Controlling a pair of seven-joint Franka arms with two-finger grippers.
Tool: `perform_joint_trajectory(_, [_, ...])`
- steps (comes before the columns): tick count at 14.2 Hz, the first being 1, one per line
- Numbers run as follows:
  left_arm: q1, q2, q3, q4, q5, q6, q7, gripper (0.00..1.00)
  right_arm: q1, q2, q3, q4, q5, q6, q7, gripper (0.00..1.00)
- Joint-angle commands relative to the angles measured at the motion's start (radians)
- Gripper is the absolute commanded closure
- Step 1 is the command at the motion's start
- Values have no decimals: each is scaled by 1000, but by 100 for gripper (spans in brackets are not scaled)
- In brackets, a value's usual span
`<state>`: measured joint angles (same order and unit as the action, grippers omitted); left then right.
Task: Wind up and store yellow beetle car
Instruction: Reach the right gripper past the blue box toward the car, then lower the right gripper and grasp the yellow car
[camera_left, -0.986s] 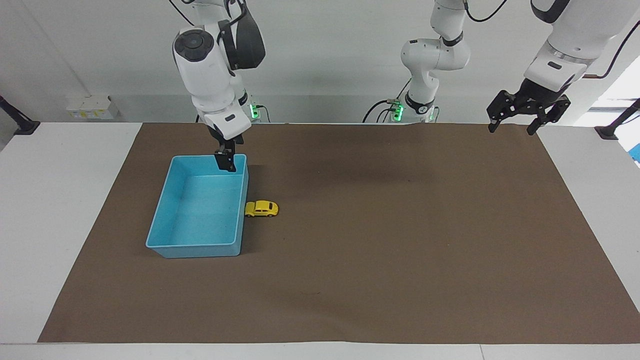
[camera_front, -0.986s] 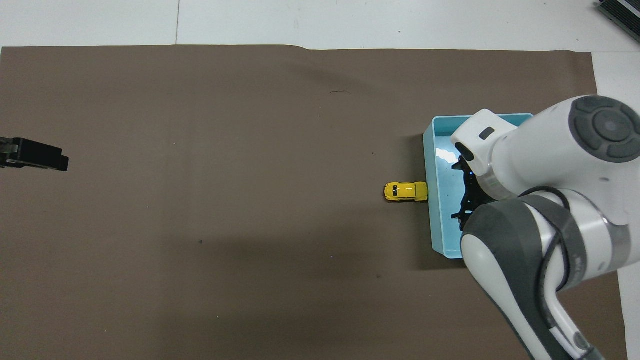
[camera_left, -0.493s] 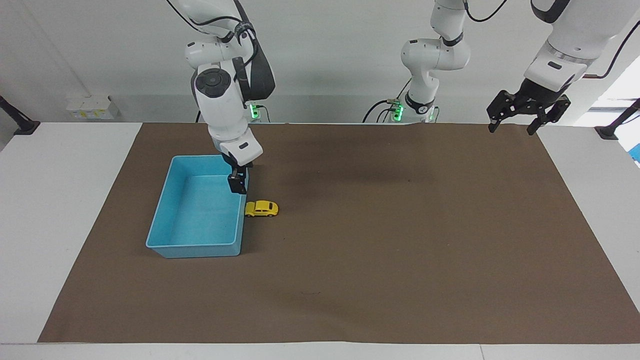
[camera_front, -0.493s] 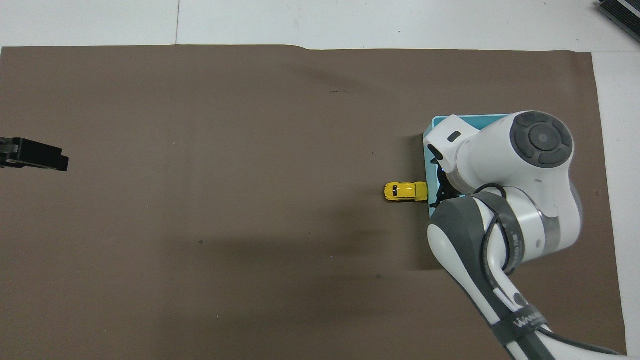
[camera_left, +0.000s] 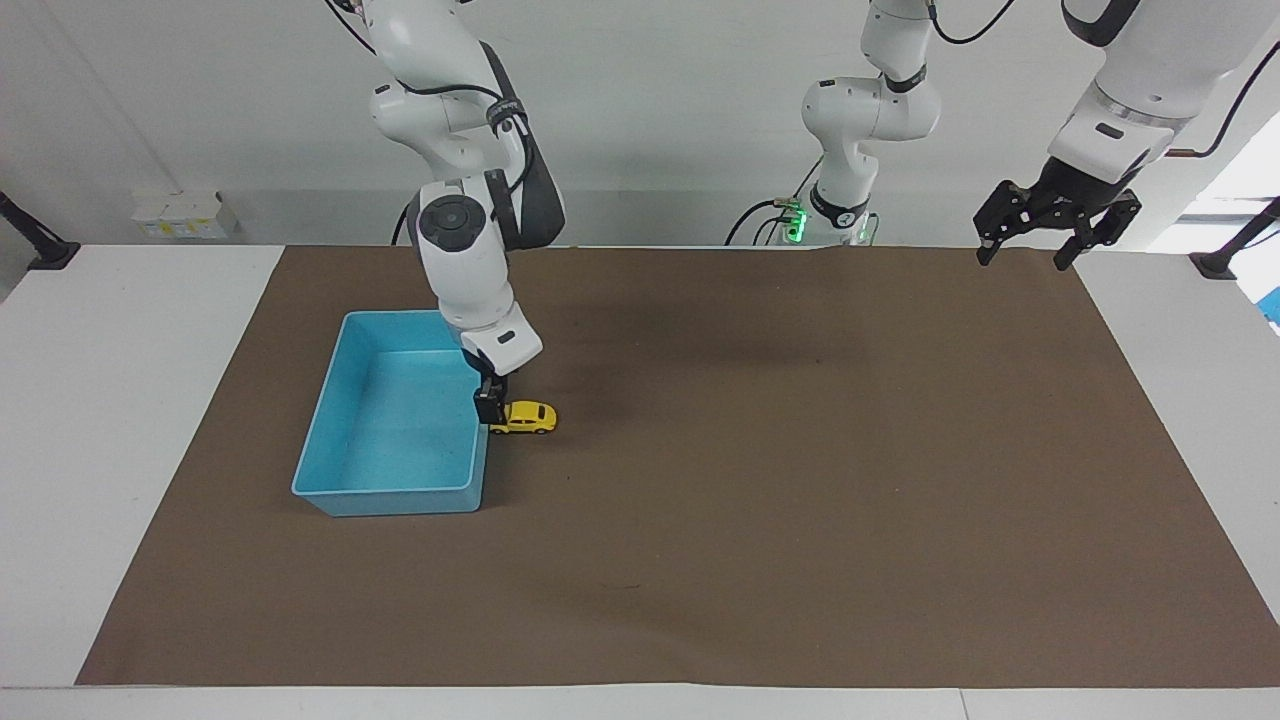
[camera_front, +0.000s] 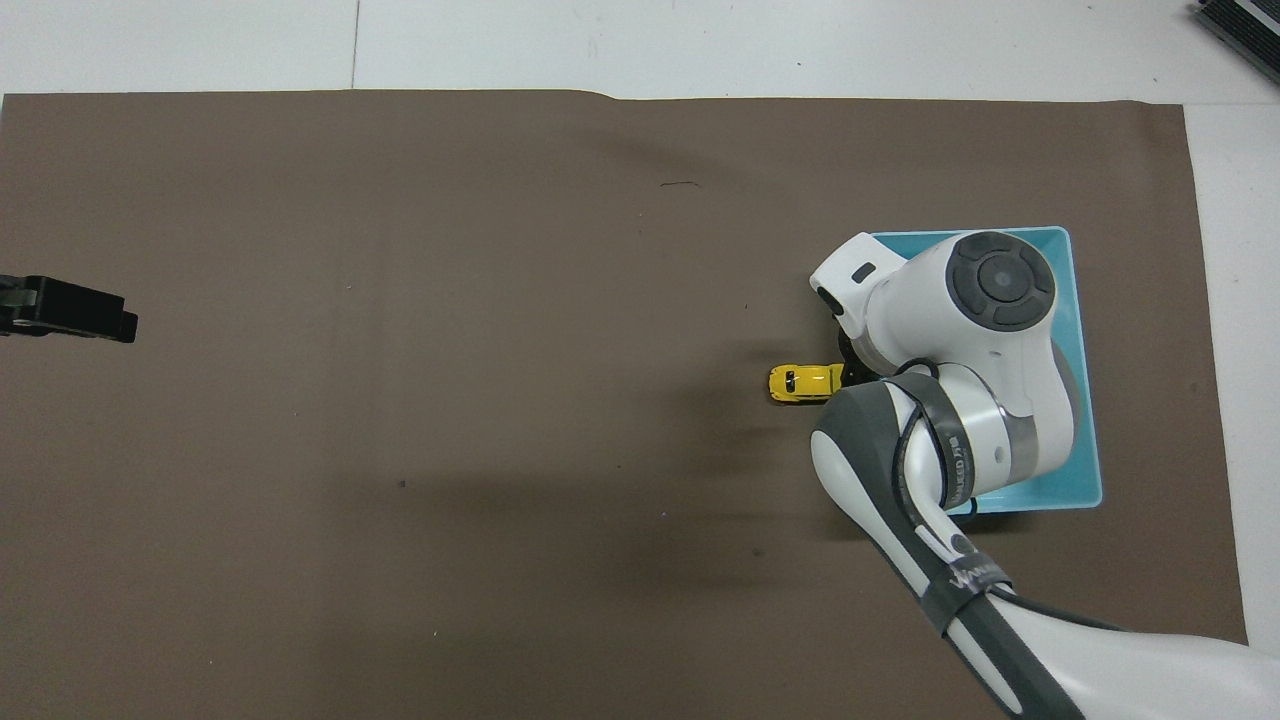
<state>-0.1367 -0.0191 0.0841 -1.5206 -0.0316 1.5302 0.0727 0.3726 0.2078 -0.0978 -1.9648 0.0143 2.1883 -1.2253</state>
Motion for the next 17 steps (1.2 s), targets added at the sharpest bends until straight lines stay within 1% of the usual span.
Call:
perform_joint_trajectory(1, [19, -25, -14, -23, -4, -8, -5, 0, 6, 31, -2, -40, 6, 83, 21, 0])
perform_joint_trajectory(2, [19, -25, -14, -24, -4, -8, -5, 0, 12, 45, -2, -45, 6, 108, 21, 0])
perform_joint_trajectory(3, [19, -25, -14, -23, -4, -8, -5, 0, 32, 54, -2, -45, 6, 119, 21, 4])
perform_joint_trajectory(4, [19, -25, -14, -23, -4, -8, -5, 0, 34, 59, -2, -49, 6, 122, 21, 8])
perform_joint_trajectory(6, [19, -25, -14, -24, -4, -8, -5, 0, 38, 64, -2, -69, 6, 142, 23, 19])
perform_joint_trajectory(7, [19, -25, -14, -23, -4, -8, -5, 0, 38, 62, -2, -72, 6, 140, 21, 23])
perform_joint_trajectory(10, [19, -25, -14, -24, -4, -8, -5, 0, 38, 58, -2, -83, 6, 143, 18, 24])
perform_joint_trajectory(11, [19, -25, -14, -24, -4, -8, -5, 0, 38, 58, -2, -85, 6, 145, 14, 30])
perform_joint_trajectory(13, [19, -25, -14, -23, -4, -8, -5, 0, 38, 58, -2, -85, 6, 143, 7, 46])
perform_joint_trajectory(14, [19, -25, -14, -24, -4, -8, -5, 0, 38, 58, -2, -85, 6, 142, 12, 68])
perform_joint_trajectory(15, [19, -25, -14, -24, -4, -8, -5, 0, 38, 58, -2, -85, 6, 140, 17, 81])
perform_joint_trajectory(16, [19, -25, -14, -23, -4, -8, -5, 0, 38, 58, -2, -83, 6, 139, 18, 92])
perform_joint_trajectory(17, [19, -25, -14, -24, -4, -8, -5, 0, 38, 61, -2, -75, 6, 136, 21, 100])
